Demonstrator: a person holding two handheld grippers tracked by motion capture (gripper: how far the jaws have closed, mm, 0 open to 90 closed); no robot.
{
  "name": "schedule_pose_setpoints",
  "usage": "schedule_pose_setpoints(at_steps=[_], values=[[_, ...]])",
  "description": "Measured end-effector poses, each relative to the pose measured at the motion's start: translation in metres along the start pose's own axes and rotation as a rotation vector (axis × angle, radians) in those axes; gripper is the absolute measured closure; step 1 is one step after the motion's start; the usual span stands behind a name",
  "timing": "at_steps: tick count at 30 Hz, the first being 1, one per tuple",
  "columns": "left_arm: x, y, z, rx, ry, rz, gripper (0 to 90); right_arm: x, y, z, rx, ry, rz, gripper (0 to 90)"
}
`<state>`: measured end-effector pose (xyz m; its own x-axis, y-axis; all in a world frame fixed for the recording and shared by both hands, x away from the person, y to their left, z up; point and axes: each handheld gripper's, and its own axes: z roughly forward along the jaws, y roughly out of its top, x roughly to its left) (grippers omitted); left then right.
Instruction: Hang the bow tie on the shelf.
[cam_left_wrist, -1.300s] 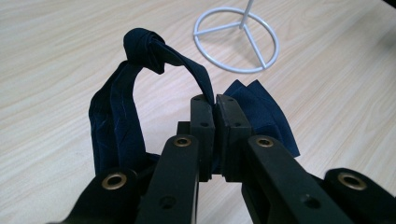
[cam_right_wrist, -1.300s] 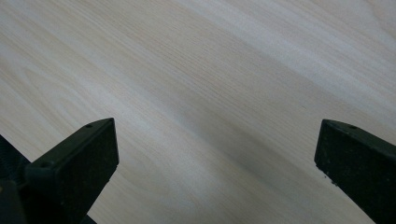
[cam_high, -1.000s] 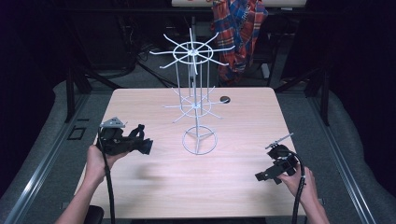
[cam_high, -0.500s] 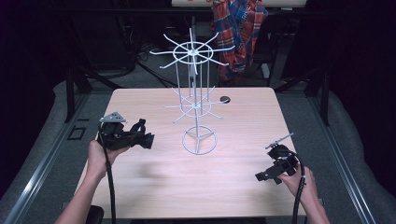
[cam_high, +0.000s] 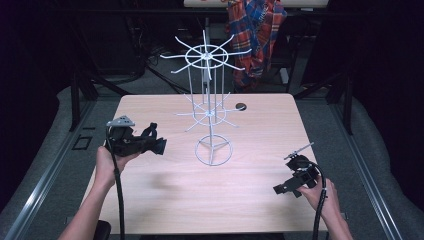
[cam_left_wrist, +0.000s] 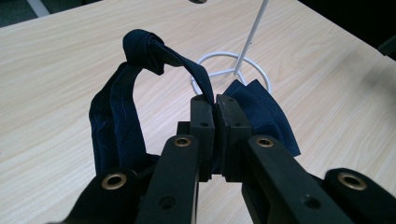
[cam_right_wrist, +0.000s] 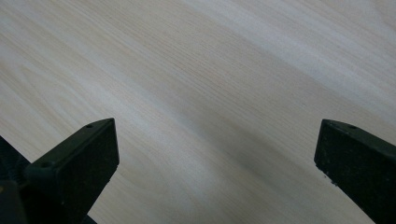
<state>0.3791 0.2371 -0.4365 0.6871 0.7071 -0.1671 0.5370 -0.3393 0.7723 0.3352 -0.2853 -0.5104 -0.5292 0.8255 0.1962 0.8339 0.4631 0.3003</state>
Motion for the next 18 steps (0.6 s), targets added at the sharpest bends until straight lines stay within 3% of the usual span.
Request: schedule_pose_setpoints(at_steps=[2,4,5,9,14,18], values=[[0.0,0.001,0.0,-0.009,0.0,-0.005,86.2,0.002,0.0,0.003,-0.034,0.011,0.032,0.0],[0.0,0.003,0.0,-0.013,0.0,0.0,86.2,0.001,0.001,0.002,-0.01,0.011,0.003,0.0],[-0.001,0.004,0.0,-0.017,-0.001,-0.001,86.2,0.002,0.0,0.004,-0.029,-0.004,0.021,0.0],[-0.001,0.009,0.001,-0.033,-0.004,0.006,86.2,0.0,0.0,0.002,0.005,-0.003,0.003,0.0],[0.0,0.015,0.0,-0.054,-0.009,0.002,86.2,0.001,-0.001,0.002,-0.016,0.001,0.01,0.0],[0.001,0.018,0.0,-0.065,-0.01,0.004,86.2,0.0,-0.001,0.002,-0.001,-0.001,0.004,0.0]])
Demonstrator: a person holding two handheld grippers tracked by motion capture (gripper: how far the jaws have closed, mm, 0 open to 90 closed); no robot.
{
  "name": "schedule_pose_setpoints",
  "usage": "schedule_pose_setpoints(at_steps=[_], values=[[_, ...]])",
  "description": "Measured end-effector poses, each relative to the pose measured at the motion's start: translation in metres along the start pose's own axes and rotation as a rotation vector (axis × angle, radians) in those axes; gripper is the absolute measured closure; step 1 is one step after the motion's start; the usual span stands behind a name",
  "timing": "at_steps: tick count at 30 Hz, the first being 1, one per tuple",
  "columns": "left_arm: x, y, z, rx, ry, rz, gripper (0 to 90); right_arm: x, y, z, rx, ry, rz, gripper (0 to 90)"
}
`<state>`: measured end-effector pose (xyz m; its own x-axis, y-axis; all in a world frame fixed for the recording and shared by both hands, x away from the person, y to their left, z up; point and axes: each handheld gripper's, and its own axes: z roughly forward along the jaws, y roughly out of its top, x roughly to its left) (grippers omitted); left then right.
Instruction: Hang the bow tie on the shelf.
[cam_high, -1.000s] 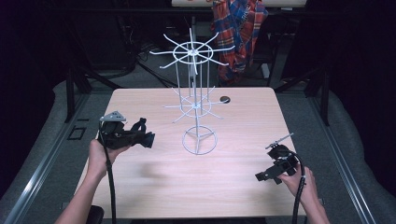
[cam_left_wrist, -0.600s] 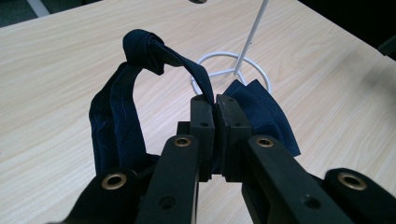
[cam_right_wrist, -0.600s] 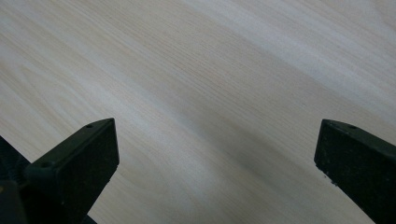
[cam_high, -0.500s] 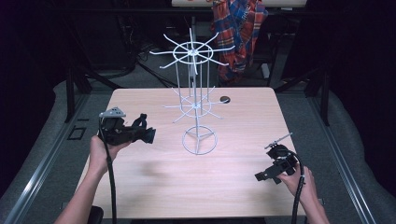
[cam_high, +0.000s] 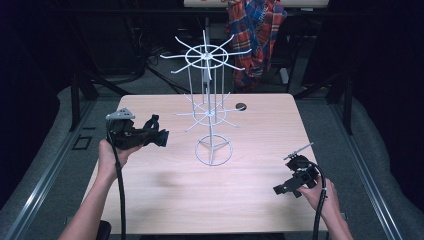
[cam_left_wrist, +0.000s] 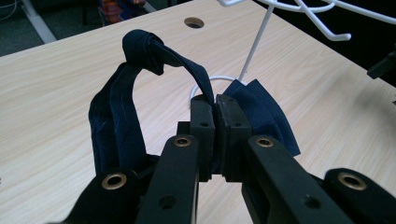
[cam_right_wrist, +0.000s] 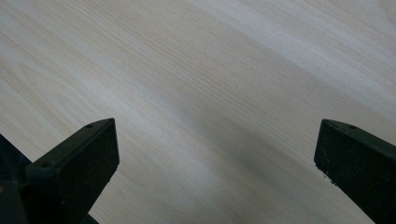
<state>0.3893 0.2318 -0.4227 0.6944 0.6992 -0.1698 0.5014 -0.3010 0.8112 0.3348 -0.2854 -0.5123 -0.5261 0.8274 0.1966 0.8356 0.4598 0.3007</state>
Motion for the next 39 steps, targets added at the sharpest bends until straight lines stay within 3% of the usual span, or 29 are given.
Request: schedule_pose_setpoints(at_steps=[4,16,39], values=[[0.0,0.004,0.0,-0.011,-0.004,0.004,86.2,0.001,-0.001,0.0,-0.02,0.011,0.015,0.0],[0.0,0.013,0.002,-0.042,-0.018,0.016,86.2,0.0,-0.001,0.0,-0.003,-0.003,0.012,0.0],[-0.011,0.026,0.019,-0.028,-0.067,0.073,86.2,-0.001,-0.002,0.0,0.0,-0.008,0.007,0.0]])
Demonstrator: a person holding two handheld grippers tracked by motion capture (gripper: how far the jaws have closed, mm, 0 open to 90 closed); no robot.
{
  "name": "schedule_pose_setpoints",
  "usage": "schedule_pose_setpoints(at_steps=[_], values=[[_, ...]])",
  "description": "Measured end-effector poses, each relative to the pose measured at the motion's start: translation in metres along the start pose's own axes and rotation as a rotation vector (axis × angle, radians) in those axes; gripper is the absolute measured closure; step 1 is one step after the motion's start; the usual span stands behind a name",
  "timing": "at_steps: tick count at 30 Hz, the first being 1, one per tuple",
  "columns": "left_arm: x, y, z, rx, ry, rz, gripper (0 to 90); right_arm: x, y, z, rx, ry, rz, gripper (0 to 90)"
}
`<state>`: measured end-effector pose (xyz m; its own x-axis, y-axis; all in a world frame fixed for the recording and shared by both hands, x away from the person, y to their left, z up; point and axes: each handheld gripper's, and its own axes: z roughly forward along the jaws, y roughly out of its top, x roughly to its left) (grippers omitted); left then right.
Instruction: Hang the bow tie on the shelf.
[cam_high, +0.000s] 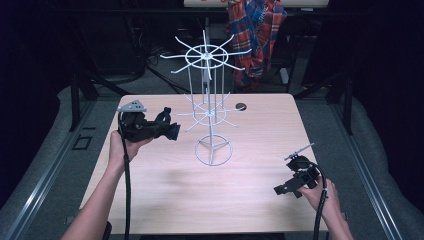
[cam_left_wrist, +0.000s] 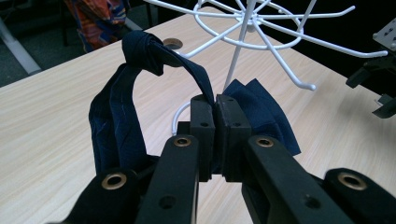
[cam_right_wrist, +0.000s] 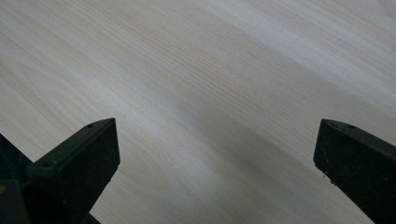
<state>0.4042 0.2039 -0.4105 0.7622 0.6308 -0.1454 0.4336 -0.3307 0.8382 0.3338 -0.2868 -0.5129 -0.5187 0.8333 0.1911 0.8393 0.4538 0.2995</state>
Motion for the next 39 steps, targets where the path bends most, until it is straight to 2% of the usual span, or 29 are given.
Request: schedule_pose_setpoints(at_steps=[6,11,15,20,23,31,34,35,39], values=[[-0.002,0.003,0.004,0.005,-0.006,0.014,86.2,0.0,0.0,-0.001,0.007,0.006,0.0,0.0],[-0.004,0.004,0.008,0.006,-0.015,0.023,86.2,0.001,-0.002,0.001,-0.024,0.005,0.023,0.0],[-0.004,0.006,0.01,0.009,-0.019,0.03,86.2,0.0,-0.001,-0.001,0.006,0.009,0.003,0.0],[-0.005,0.009,0.013,0.01,-0.022,0.038,86.2,0.0,-0.002,-0.001,0.001,0.008,0.01,0.0],[-0.005,0.009,0.015,0.0,-0.046,0.049,86.1,-0.001,-0.001,-0.001,0.001,0.008,0.008,0.1],[-0.004,0.009,0.024,0.023,-0.059,0.055,86.2,-0.001,-0.002,-0.002,0.009,-0.001,0.003,0.1],[-0.004,0.009,0.028,0.028,-0.064,0.057,86.1,-0.001,-0.001,-0.001,0.007,0.012,0.006,0.1],[-0.004,0.009,0.029,0.031,-0.066,0.059,86.1,-0.001,-0.001,-0.001,0.009,0.0,0.003,0.1],[-0.005,0.01,0.034,0.034,-0.071,0.065,86.1,-0.001,-0.001,-0.001,0.004,0.01,0.009,0.1]])
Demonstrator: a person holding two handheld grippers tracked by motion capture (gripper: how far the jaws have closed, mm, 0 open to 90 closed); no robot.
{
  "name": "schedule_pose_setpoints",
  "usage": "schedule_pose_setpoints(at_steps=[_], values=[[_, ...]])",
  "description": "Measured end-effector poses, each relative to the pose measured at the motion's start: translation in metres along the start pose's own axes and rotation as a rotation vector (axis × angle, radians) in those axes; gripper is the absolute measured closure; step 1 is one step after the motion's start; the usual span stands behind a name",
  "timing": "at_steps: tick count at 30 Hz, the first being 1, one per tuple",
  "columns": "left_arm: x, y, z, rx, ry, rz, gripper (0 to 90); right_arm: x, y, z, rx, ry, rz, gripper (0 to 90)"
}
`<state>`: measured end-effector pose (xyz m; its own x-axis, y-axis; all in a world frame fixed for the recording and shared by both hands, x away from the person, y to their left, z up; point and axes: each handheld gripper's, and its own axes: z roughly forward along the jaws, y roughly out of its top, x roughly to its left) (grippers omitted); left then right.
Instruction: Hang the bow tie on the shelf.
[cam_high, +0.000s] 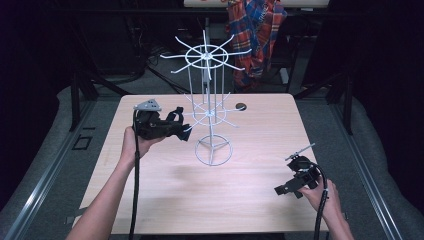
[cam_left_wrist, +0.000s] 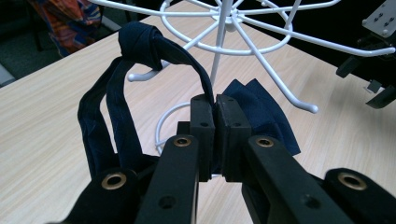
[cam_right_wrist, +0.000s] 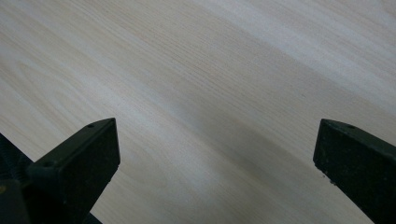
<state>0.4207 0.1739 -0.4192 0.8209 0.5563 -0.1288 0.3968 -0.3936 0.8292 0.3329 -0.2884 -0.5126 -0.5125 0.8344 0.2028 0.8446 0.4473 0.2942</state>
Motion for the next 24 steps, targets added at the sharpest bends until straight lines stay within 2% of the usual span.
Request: schedule_pose_setpoints(at_steps=[6,7,8,10,12,13,14,17,20,23,24], values=[[0.0,0.003,0.005,-0.011,-0.007,0.004,86.1,0.001,-0.001,0.002,-0.022,-0.001,0.018,0.3],[0.001,0.003,0.006,-0.003,-0.009,0.007,86.1,-0.001,0.001,-0.001,0.015,-0.001,-0.015,0.3],[0.001,0.003,0.007,0.0,-0.006,0.008,86.2,-0.002,0.001,-0.002,0.028,-0.002,-0.027,0.2],[0.001,0.003,0.01,0.003,-0.011,0.01,86.1,0.0,0.0,0.0,-0.007,0.007,0.006,0.3],[0.001,0.004,0.012,0.012,-0.011,0.013,86.2,0.0,0.0,0.0,-0.005,0.014,0.003,0.3],[0.001,0.004,0.013,0.013,-0.012,0.015,86.1,0.0,0.0,0.0,0.002,0.001,-0.004,0.3],[0.0,0.004,0.015,0.018,-0.006,0.021,86.1,0.001,-0.001,0.002,-0.02,0.0,0.017,0.3],[0.001,0.004,0.019,0.036,-0.004,0.027,86.1,0.0,0.0,0.001,-0.004,0.003,0.003,0.3],[0.002,0.003,0.023,0.042,-0.007,0.024,86.1,0.002,-0.001,0.002,-0.025,0.01,0.022,0.3],[0.003,0.002,0.025,0.049,-0.006,0.021,86.1,0.0,0.0,0.0,0.0,0.015,-0.004,0.3],[0.003,0.002,0.026,0.045,-0.004,0.017,86.1,0.0,0.0,0.001,-0.003,0.015,0.003,0.2]])
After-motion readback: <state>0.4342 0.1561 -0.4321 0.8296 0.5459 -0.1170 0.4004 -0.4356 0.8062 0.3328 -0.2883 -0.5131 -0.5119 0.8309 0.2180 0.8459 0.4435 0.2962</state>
